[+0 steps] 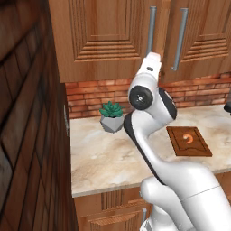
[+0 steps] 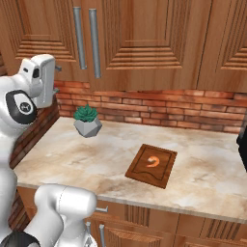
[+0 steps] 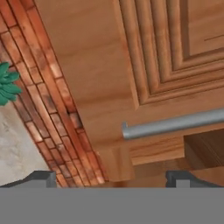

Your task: Open the cabinet, retrieve the rolling pin, and place it next to the meat on the cutting board to prepare for tenderizing.

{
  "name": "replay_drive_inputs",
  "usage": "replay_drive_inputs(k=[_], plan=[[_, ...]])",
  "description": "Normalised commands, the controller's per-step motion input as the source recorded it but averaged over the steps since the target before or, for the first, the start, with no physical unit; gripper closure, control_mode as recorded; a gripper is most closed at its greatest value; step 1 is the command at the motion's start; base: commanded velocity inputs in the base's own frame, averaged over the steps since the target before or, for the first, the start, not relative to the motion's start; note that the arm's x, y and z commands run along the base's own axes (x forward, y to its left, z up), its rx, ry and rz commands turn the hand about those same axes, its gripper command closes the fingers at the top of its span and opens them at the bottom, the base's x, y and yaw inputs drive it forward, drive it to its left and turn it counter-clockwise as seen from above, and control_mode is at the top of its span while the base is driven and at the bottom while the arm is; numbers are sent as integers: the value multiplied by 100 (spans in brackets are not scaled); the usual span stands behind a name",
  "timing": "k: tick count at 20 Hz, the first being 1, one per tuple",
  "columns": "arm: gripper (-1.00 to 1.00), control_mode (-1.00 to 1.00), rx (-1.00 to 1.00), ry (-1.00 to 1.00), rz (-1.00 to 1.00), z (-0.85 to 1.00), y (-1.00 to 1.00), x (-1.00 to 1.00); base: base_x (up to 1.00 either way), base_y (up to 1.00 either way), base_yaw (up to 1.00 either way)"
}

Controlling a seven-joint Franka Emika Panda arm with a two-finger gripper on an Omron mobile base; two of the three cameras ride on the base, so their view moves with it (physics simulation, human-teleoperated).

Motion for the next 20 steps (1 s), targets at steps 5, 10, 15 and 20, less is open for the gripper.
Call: replay_drive_inputs(k=[5,10,15,20], plan=[[-100,-100,-3,0,-15,0,-20,17,0,0,0],[-100,-100,-1,0,-10,0,-18,20,0,0,0],[-100,-100,0,0,-9,0,-16,15,0,0,0],[-100,-100,0,0,-7,0,-12,13,0,0,0]])
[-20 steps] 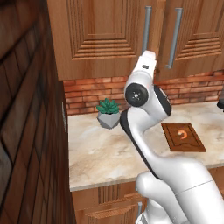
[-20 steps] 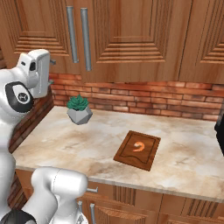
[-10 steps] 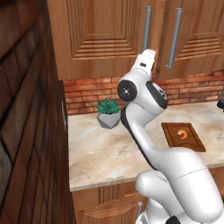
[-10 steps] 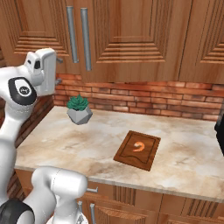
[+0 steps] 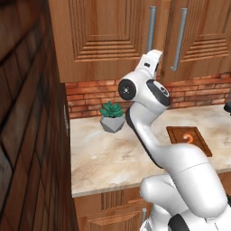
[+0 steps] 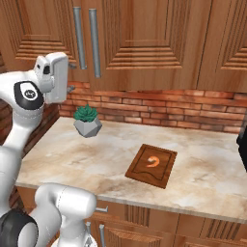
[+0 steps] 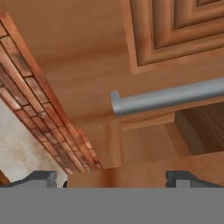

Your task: Open the cabinet, retrieve the rolling pin, and place it next to the meat on the cutting board to prepare for tenderizing.

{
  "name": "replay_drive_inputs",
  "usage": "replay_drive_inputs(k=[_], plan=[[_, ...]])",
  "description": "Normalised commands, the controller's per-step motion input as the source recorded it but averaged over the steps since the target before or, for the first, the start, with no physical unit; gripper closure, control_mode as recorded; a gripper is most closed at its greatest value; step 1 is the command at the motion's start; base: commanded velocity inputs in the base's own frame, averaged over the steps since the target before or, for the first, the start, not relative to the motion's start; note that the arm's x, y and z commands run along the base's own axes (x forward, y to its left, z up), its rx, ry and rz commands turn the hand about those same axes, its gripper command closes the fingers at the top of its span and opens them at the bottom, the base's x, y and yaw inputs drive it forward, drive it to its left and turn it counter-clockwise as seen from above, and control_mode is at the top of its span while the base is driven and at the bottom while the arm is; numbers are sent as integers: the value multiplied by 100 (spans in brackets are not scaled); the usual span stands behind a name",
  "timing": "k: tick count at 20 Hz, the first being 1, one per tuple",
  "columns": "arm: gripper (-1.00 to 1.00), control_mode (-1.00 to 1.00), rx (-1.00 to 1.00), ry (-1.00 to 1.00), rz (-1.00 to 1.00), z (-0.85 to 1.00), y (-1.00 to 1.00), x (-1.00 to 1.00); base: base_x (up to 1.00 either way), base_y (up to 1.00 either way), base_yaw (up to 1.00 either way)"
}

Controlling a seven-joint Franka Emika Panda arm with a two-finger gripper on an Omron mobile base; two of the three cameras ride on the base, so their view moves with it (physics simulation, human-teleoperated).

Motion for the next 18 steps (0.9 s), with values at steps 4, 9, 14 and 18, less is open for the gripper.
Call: replay_drive_inputs(k=[4,9,14,18], plan=[[-100,-100,0,0,-3,0,-4,19,0,0,0],[-100,-100,0,0,-1,0,-5,27,0,0,0],[-100,-100,0,0,0,0,-8,26,0,0,0],[-100,-100,0,0,0,0,-16,20,0,0,0]])
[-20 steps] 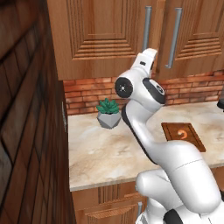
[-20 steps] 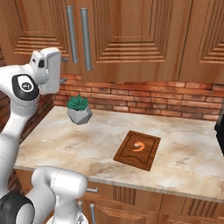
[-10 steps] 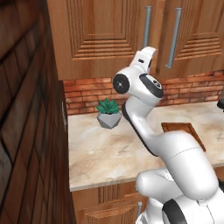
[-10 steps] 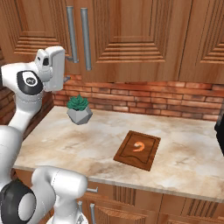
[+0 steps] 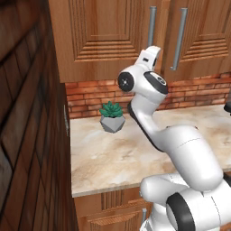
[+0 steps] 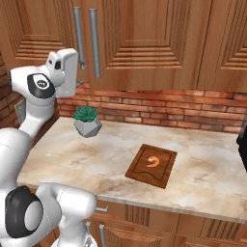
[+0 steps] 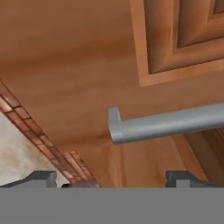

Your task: Open the cabinet, retrieve the rolling pin, and place it next to the meat on the cutting board to prepare for tenderizing.

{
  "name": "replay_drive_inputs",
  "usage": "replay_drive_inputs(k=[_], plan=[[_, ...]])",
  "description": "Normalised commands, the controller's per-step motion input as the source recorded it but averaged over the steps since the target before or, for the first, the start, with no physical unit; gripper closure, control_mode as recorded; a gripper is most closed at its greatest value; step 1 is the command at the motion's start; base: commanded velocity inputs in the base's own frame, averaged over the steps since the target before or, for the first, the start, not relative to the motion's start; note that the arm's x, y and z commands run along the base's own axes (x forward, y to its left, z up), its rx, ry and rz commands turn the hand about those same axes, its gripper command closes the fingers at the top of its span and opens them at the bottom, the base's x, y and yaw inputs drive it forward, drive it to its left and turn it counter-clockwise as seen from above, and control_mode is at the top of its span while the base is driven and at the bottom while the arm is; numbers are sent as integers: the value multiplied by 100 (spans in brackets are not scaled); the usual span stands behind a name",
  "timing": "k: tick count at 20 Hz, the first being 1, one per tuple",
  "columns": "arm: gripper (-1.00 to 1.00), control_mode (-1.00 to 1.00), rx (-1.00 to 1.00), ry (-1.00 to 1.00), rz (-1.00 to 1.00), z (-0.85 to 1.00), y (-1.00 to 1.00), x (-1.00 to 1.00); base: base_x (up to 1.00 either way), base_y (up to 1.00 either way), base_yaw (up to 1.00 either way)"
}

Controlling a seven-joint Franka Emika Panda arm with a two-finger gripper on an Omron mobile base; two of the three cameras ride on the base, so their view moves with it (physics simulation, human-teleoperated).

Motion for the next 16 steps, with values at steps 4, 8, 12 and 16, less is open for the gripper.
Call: replay_drive_inputs(k=[4,8,12,16], plan=[[-100,-100,0,0,0,0,-9,22,0,0,0],[-100,-100,0,0,0,0,-3,22,0,0,0],[-100,-100,0,0,0,0,0,22,0,0,0],[-100,-100,0,0,0,0,0,20,0,0,0]])
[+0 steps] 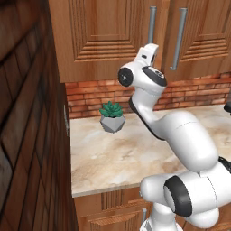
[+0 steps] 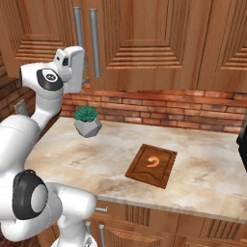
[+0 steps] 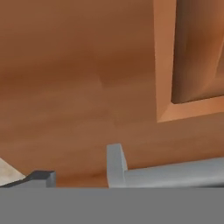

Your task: Open the cabinet, retrieve the rolling pin, and place it next to the meat on the cutting board to prepare for tenderizing.

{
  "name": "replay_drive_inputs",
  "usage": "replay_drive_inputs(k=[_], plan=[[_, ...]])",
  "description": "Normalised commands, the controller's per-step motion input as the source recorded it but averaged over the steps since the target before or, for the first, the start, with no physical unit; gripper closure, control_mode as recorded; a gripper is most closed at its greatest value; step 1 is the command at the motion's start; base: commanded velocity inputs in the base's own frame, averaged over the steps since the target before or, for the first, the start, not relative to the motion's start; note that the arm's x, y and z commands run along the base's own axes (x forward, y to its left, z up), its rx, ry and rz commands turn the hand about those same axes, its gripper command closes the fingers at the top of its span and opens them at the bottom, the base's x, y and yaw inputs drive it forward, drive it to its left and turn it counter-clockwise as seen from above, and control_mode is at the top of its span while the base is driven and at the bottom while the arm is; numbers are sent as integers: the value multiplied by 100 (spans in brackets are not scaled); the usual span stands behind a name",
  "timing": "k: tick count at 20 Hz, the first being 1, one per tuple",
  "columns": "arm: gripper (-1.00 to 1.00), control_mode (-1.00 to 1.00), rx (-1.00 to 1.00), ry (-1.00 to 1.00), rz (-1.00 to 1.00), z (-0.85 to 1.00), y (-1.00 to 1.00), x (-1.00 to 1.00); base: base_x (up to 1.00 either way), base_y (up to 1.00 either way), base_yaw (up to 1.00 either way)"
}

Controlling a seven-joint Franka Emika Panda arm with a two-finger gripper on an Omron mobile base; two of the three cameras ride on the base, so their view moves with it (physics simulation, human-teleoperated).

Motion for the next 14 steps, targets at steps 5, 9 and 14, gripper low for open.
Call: replay_drive_inputs(k=[5,9,14], plan=[[-100,-100,0,0,0,0,0,19,0,0,0],[-100,-100,0,0,0,0,-4,18,0,0,0],[-100,-100,0,0,0,0,-22,12,0,0,0]])
